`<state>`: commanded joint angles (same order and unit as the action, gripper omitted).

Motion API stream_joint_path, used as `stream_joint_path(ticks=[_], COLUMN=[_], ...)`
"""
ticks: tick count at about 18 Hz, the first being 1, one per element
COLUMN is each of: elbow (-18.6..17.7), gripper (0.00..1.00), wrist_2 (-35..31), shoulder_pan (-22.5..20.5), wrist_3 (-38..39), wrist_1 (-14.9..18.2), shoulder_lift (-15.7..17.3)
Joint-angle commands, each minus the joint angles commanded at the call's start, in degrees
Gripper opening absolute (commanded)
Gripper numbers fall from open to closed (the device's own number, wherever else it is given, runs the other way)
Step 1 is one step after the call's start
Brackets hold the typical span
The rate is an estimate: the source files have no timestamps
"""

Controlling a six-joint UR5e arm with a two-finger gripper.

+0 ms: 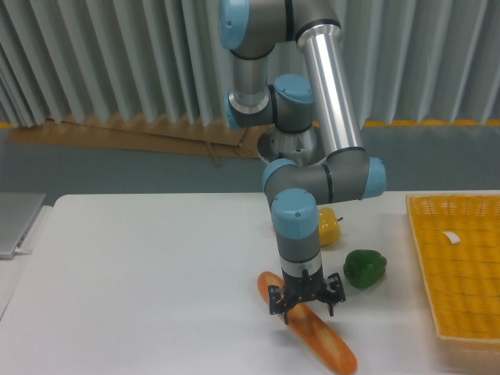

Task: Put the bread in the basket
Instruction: 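Close the gripper around the middle of the bread loaf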

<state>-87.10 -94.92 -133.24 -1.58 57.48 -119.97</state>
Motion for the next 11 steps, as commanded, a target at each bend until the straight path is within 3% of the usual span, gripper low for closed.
stream_joint_path(ticks=[11], elbow=[0.3], gripper=[1.0], wrist_2=[0.0], shoulder_pan=[0.3], wrist_3=[0.3], wrist_1=[-0.1], shoulder_lift=[-0.5])
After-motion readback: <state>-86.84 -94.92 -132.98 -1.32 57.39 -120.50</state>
